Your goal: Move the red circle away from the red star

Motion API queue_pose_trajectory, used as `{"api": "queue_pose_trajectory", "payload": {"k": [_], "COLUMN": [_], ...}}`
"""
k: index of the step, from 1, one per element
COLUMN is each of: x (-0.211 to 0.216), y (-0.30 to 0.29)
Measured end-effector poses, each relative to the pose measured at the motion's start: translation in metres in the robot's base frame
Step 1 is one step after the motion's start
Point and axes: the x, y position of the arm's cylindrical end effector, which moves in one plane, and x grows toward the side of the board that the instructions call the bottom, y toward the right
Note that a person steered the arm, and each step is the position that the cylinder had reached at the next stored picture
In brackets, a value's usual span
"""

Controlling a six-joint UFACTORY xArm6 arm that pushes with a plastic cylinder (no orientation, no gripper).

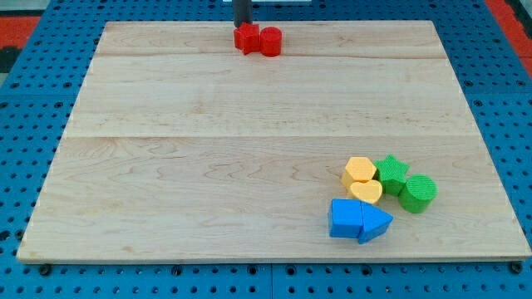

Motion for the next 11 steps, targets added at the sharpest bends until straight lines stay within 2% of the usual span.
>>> {"api": "queue_pose_trajectory", "payload": {"k": [1,2,3,6,11], "x": [0.000,0.003,0.005,0.016,0.061], "y": [0.008,-0.011,-0.058,0.032,0.066]}}
